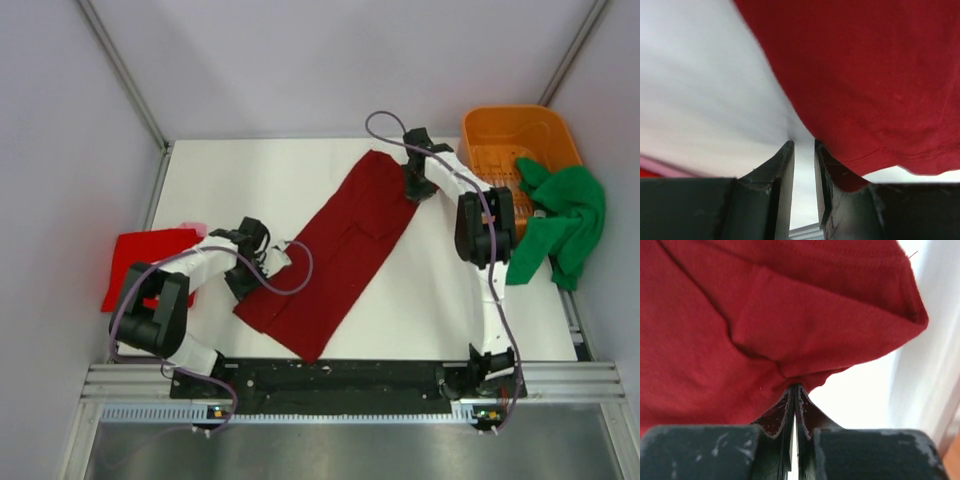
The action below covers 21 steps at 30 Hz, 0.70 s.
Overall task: Fold and stack the t-shirts
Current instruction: Rotate the tshirt 85 degrees
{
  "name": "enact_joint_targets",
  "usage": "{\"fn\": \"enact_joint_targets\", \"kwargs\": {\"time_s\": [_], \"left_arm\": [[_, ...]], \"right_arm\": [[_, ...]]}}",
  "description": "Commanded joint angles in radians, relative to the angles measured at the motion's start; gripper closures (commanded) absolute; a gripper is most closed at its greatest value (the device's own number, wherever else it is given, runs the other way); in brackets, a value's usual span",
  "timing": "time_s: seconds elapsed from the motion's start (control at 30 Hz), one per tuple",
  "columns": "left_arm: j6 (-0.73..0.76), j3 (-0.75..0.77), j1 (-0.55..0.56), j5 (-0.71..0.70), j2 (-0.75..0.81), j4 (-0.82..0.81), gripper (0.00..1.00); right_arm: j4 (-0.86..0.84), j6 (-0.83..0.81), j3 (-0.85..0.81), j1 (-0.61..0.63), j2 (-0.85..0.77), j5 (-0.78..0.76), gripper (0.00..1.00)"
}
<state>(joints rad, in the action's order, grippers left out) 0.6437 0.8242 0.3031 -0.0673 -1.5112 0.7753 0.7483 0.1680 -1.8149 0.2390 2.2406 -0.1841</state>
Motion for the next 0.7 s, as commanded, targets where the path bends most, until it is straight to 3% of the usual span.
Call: {"fn": "enact_joint_targets", "kwargs": {"time_s": [0.0,0.1,0.17,0.23,0.33,0.4,0.47,0.57,0.67], "left_arm": [[-0.056,-0.011,0.128,0.132,-0.037,0.01,0.72],[-0.067,-0.007,0.263,0.222,-0.035,0.01,0.69],[-0.049,0.007,0.33,0.276,-0.027,0.031,0.67],[-0.035,0.013,0.363,0.274,0.0,0.041,0.66],[-0.003,0.021,0.363,0.236,0.072,0.061,0.65],[0.026,0.018,0.361,0.163,0.141,0.062,0.63],[0.057,0.021,0.358,0.111,0.224,0.048,0.52],[0.073,0.058,0.355,0.086,0.282,0.048,0.43],[0.082,0.085,0.355,0.193,0.333,0.067,0.38]], "right_arm": [[0.091,-0.018,-0.451,-0.017,0.256,0.057,1.0],[0.169,-0.005,-0.841,-0.02,0.456,0.141,1.0],[0.079,0.01,-0.842,-0.021,0.456,0.181,1.0],[-0.039,-0.011,-0.734,-0.021,0.391,0.236,0.98],[-0.092,-0.109,-0.599,-0.021,0.257,0.189,0.82],[-0.096,-0.195,-0.516,-0.02,0.145,0.111,0.62],[-0.099,-0.232,-0.424,-0.02,0.026,0.046,0.52],[-0.153,-0.231,-0.191,-0.02,-0.203,0.15,0.46],[-0.402,-0.202,0.215,-0.01,-0.492,0.36,0.41]]}}
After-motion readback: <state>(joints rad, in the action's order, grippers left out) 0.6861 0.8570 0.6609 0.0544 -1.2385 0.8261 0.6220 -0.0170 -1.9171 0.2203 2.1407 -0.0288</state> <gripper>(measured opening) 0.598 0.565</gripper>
